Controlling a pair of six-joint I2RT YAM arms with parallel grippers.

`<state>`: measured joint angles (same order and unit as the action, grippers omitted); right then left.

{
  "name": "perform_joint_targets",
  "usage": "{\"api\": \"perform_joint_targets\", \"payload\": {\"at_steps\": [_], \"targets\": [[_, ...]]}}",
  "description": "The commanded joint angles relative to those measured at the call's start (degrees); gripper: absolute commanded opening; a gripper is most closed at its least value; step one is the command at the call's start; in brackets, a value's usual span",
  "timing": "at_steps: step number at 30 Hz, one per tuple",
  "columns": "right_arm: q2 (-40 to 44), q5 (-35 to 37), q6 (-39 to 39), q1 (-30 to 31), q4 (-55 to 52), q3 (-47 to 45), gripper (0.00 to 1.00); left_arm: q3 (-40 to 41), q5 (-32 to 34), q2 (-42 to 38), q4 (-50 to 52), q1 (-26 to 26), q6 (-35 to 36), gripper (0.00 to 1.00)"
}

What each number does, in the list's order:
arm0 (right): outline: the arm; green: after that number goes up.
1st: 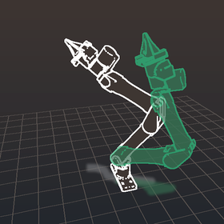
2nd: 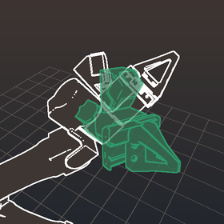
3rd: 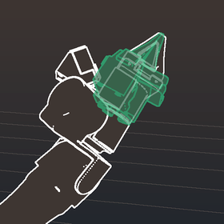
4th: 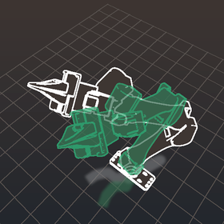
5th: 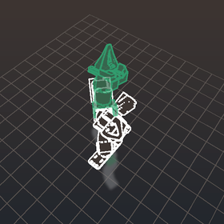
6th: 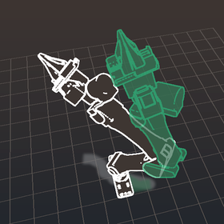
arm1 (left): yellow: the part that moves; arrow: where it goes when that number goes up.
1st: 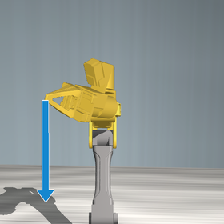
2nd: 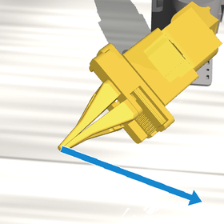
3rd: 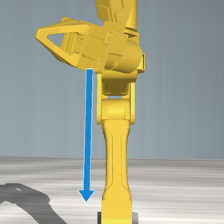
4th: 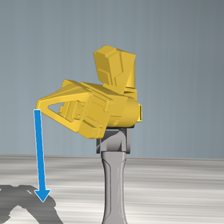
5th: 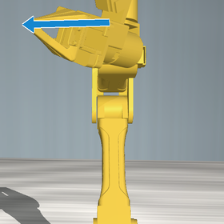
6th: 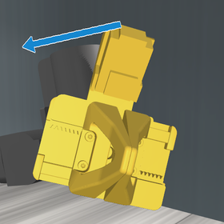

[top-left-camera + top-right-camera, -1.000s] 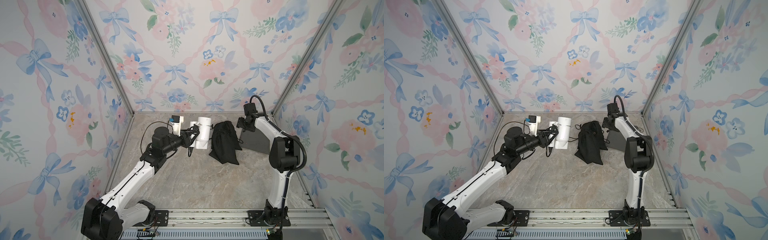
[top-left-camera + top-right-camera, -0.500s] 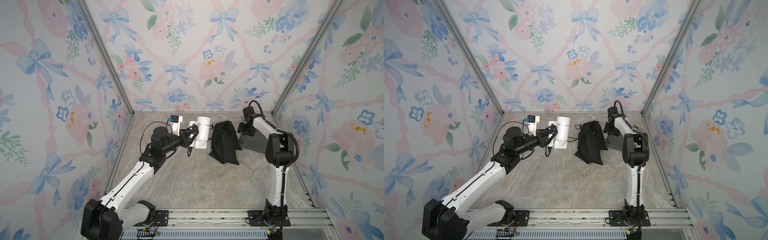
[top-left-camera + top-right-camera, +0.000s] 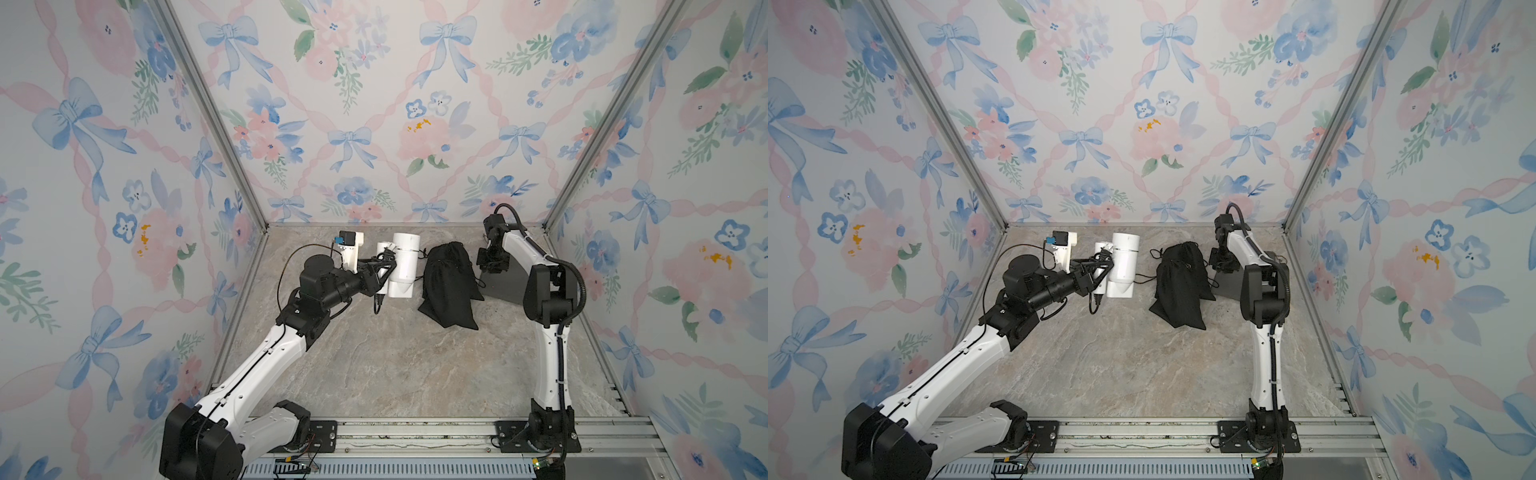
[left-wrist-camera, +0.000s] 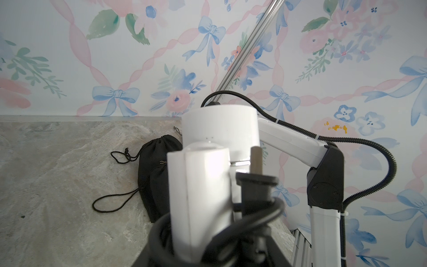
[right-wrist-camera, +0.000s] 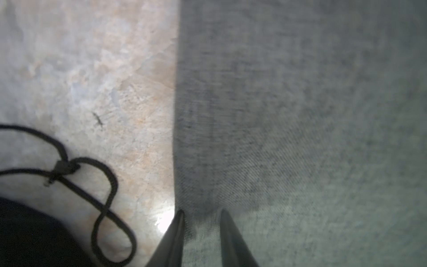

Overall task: Pack away hair dryers
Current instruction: Pick up the drawstring bag from the center of the board, then place the drawstring bag in the drawstring bag.

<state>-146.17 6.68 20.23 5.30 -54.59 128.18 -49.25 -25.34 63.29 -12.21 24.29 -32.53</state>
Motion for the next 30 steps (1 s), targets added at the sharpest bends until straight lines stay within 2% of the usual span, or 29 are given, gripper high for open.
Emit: {"api": "perform_joint_targets", "payload": {"at_steps": [1,3,10,15,21,27,30], "targets": [[-0.5,1.5,-1.8,0.1,-4.8,2.6,0.06,0.0,-0.7,-2.4,-3.4,-0.6,0.4,0.17],[1.4,2.7,-2.4,-0.1,-5.0,2.9,0.0,-0.2,-0.7,-2.5,-3.4,-0.6,0.2,0.17],[14.0,6.5,-5.5,-0.2,-3.3,0.7,0.0,-0.9,-1.4,-2.5,-3.4,-1.0,-0.3,0.17],[25.0,6.3,-11.8,2.4,1.9,-5.8,0.0,-1.8,-1.0,-1.9,-2.2,-1.9,-0.7,0.17],[38.9,0.2,-17.7,9.9,9.7,-15.7,0.0,-3.7,-0.5,-0.4,0.6,-5.5,-1.8,0.17],[49.5,-2.6,-24.5,22.7,14.6,-27.7,0.0,-5.3,-1.2,-0.1,3.7,-13.3,-2.7,0.17],[51.1,-0.9,-26.7,29.3,16.4,-34.2,0.0,-5.1,-2.2,-0.2,4.1,-17.2,-3.1,0.17]]}}
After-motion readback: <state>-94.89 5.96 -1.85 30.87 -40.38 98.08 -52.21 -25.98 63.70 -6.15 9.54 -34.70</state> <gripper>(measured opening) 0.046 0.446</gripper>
